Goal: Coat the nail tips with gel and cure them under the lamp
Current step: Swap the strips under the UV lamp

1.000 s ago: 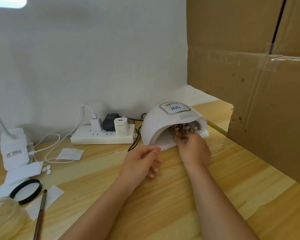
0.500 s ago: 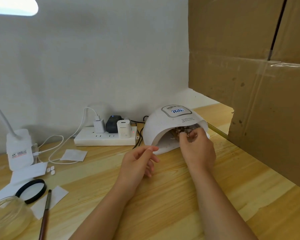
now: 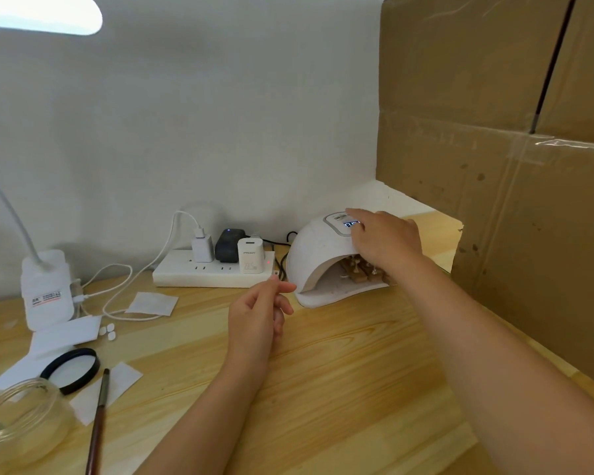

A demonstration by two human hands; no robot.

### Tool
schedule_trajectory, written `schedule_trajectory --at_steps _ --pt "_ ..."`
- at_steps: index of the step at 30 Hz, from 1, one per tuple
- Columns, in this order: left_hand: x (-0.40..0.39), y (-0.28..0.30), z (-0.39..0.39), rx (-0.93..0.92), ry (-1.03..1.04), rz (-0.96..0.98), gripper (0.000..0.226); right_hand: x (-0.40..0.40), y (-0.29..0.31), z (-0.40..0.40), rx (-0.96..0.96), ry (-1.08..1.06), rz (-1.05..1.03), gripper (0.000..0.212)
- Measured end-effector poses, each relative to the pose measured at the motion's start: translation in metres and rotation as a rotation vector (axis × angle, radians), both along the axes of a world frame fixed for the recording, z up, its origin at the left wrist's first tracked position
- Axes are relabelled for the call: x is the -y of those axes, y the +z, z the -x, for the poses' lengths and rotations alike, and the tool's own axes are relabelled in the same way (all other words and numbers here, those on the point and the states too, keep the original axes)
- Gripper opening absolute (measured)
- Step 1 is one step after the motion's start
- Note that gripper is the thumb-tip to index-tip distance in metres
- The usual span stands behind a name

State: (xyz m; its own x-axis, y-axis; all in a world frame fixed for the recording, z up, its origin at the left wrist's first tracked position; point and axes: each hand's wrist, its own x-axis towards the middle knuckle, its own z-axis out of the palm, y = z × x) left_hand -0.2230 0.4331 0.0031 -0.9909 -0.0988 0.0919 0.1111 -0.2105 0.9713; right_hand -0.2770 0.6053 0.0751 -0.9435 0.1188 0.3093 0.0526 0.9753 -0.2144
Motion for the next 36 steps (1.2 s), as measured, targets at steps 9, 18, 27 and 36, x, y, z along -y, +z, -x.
schedule_trajectory --at_steps 9,18,27,36 --pt "-0.002 -0.002 0.003 0.033 -0.012 -0.020 0.033 -0.003 0.025 0.018 0.285 -0.008 -0.044 0.044" --pt "-0.004 -0.001 0.005 0.039 -0.034 -0.024 0.033 -0.017 -0.010 -0.008 -0.319 0.052 0.424 0.026" --pt "-0.005 -0.003 0.006 0.042 -0.033 -0.014 0.032 -0.055 -0.072 -0.032 -0.119 -0.239 0.327 0.024" --pt "-0.004 -0.004 0.007 0.034 -0.052 0.004 0.034 -0.047 -0.077 -0.016 -0.082 -0.259 0.381 0.018"
